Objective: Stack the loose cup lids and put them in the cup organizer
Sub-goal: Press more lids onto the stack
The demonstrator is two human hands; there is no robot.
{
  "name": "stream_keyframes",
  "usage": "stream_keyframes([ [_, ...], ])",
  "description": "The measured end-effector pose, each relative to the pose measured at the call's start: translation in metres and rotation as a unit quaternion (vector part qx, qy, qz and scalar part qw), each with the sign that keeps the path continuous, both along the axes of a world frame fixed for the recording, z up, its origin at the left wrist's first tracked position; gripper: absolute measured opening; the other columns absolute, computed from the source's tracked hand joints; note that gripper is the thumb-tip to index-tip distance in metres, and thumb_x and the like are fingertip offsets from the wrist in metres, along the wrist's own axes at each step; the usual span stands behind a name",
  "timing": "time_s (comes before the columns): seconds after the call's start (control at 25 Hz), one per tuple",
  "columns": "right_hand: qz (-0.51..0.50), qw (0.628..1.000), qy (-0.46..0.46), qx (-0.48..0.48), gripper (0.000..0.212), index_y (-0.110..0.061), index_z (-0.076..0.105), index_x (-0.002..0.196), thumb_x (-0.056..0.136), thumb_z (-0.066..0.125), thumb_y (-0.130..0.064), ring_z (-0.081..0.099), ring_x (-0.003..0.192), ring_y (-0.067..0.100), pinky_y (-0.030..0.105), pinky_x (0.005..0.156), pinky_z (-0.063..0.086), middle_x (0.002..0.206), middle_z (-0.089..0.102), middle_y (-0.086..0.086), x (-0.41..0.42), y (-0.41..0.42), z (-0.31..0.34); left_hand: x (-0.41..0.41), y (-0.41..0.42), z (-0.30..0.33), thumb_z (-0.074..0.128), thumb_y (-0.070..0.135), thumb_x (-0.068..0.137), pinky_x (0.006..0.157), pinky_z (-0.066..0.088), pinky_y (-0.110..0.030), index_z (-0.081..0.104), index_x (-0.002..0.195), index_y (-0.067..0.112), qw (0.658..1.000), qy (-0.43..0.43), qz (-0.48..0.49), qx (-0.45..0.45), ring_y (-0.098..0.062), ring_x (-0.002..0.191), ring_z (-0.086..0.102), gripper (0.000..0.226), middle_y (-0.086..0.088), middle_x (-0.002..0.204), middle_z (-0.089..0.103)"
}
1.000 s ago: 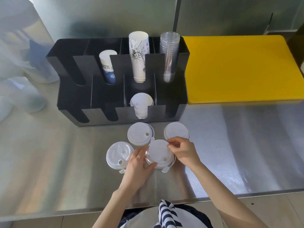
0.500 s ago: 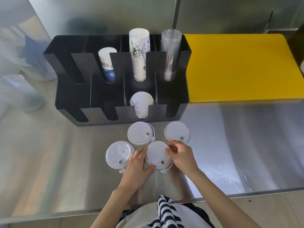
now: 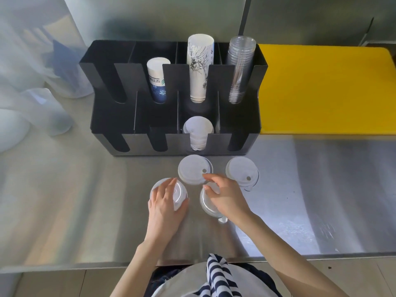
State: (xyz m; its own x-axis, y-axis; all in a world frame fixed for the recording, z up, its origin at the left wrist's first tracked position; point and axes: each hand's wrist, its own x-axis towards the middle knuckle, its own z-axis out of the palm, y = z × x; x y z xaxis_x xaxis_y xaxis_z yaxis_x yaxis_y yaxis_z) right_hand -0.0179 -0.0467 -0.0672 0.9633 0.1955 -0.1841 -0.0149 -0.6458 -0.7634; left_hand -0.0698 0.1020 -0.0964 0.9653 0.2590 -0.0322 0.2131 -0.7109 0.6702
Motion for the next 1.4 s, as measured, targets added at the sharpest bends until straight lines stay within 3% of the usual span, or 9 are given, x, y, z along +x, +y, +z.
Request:
stream_keyframes([
  [0.12, 0.031, 0.998, 0.059, 0.004, 0.037, -0.019, 0.052, 0.124, 0.087, 0.051, -0.024, 0.052, 0.117, 0.018, 0.016, 0.091, 0.034, 0.131, 0.057, 0.002, -0.003, 0.022, -0.001, -0.005, 0.014, 0.002, 0.058, 0.026, 0.082, 0.100, 0.028, -0.042, 0.037, 0.131, 0.015, 0.996, 0.036, 0.081, -0.013, -0.030, 0.126, 0.031, 0.054, -0.007, 0.140, 0.041],
  [0.28, 0.059, 0.993, 0.104, -0.016, 0.039, -0.013, 0.047, 0.126, 0.087, 0.048, -0.022, 0.055, 0.112, 0.029, 0.034, 0.093, 0.043, 0.122, 0.061, 0.016, -0.008, 0.040, -0.001, -0.008, 0.025, 0.001, 0.052, 0.029, 0.085, 0.102, 0.027, -0.047, 0.037, 0.129, 0.008, 0.984, 0.124, 0.126, -0.031, -0.035, 0.126, 0.030, 0.051, -0.014, 0.140, 0.038],
  [0.52, 0.100, 0.989, 0.100, -0.046, 0.027, -0.007, 0.054, 0.110, 0.088, 0.044, -0.017, 0.058, 0.096, 0.031, 0.035, 0.081, 0.046, 0.102, 0.065, 0.016, -0.011, 0.050, -0.002, -0.010, 0.026, 0.003, 0.048, 0.027, 0.087, 0.100, 0.028, -0.041, 0.042, 0.127, 0.011, 0.980, 0.148, 0.121, -0.054, -0.034, 0.121, 0.033, 0.043, -0.015, 0.134, 0.041],
  [0.64, 0.078, 0.991, 0.102, -0.030, 0.034, -0.007, 0.050, 0.120, 0.088, 0.046, -0.016, 0.056, 0.104, 0.029, 0.031, 0.086, 0.043, 0.111, 0.064, 0.014, -0.013, 0.050, -0.005, -0.010, 0.027, 0.006, 0.049, 0.022, 0.088, 0.100, 0.029, -0.036, 0.040, 0.130, 0.010, 0.982, 0.121, 0.115, -0.085, -0.034, 0.120, 0.039, 0.045, -0.016, 0.134, 0.044],
  [0.84, 0.001, 0.997, 0.074, 0.023, 0.034, -0.013, 0.052, 0.121, 0.087, 0.050, -0.015, 0.056, 0.109, 0.022, 0.022, 0.088, 0.038, 0.124, 0.059, 0.007, -0.011, 0.045, -0.006, -0.010, 0.025, 0.019, 0.053, 0.023, 0.087, 0.075, 0.040, -0.028, 0.056, 0.106, 0.016, 0.953, 0.064, 0.200, -0.221, -0.017, 0.085, 0.057, 0.021, -0.007, 0.118, 0.058],
  [1.0, -0.071, 0.990, 0.055, 0.109, 0.025, -0.012, 0.061, 0.108, 0.083, 0.056, -0.008, 0.056, 0.095, 0.012, 0.005, 0.071, 0.039, 0.115, 0.063, 0.005, -0.009, 0.034, -0.004, -0.011, 0.022, 0.026, 0.061, 0.023, 0.082, 0.088, 0.052, -0.045, 0.059, 0.094, 0.020, 0.915, 0.073, 0.209, -0.339, -0.028, 0.092, 0.064, 0.013, -0.007, 0.105, 0.065],
  [1.12, -0.112, 0.981, 0.055, 0.147, 0.026, -0.011, 0.062, 0.106, 0.082, 0.058, -0.005, 0.054, 0.091, 0.008, -0.008, 0.062, 0.035, 0.113, 0.063, 0.002, -0.006, 0.018, -0.001, -0.012, 0.011, 0.029, 0.064, 0.024, 0.080, 0.089, 0.053, -0.045, 0.063, 0.096, 0.023, 0.915, 0.091, 0.169, -0.356, -0.024, 0.085, 0.065, 0.016, -0.001, 0.094, 0.063],
  [1.28, -0.142, 0.980, 0.043, 0.134, 0.025, -0.015, 0.063, 0.104, 0.080, 0.060, -0.008, 0.056, 0.086, 0.007, 0.005, 0.067, 0.045, 0.106, 0.061, 0.000, -0.007, -0.007, 0.001, -0.011, -0.012, 0.026, 0.063, 0.023, 0.080, 0.089, 0.052, -0.046, 0.062, 0.098, 0.025, 0.916, 0.114, 0.146, -0.357, -0.019, 0.074, 0.064, 0.018, -0.002, 0.096, 0.062],
  [1.4, -0.155, 0.980, 0.041, 0.115, 0.024, -0.015, 0.064, 0.103, 0.080, 0.061, -0.009, 0.056, 0.091, 0.009, 0.003, 0.069, 0.042, 0.108, 0.063, 0.002, -0.009, -0.025, -0.002, -0.010, -0.027, 0.023, 0.061, 0.024, 0.081, 0.089, 0.051, -0.048, 0.060, 0.098, 0.024, 0.926, 0.130, 0.119, -0.333, -0.020, 0.071, 0.064, 0.017, 0.004, 0.087, 0.063],
])
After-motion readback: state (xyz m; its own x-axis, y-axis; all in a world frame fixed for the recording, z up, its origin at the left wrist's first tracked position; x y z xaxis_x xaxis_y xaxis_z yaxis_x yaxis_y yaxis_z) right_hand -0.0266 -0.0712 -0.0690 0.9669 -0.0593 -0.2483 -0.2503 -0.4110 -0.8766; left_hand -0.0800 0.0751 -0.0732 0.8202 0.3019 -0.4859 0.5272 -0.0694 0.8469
